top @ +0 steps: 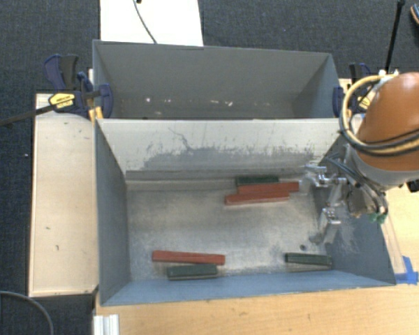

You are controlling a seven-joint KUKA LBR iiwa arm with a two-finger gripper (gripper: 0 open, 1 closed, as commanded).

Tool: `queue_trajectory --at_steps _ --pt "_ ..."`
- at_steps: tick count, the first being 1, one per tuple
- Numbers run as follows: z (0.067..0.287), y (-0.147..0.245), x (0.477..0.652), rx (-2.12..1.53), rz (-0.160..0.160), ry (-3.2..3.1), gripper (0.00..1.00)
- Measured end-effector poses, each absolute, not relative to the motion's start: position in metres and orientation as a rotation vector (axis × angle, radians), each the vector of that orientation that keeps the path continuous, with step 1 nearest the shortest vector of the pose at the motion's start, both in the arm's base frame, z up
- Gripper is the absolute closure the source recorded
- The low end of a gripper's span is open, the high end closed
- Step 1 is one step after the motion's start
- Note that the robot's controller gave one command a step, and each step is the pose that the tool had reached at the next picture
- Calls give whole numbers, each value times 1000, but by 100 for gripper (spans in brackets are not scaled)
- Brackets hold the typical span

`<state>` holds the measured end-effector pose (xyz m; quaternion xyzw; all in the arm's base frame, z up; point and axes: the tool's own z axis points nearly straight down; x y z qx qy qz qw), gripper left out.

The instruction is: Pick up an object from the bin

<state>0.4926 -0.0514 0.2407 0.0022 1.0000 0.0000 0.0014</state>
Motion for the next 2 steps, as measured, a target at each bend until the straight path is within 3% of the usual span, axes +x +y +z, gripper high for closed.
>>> queue_trajectory --at_steps 1,2 --pt "165 -72 488 -140 -1 3131 0" --pt "151 -91 480 -217 1 3133 0"
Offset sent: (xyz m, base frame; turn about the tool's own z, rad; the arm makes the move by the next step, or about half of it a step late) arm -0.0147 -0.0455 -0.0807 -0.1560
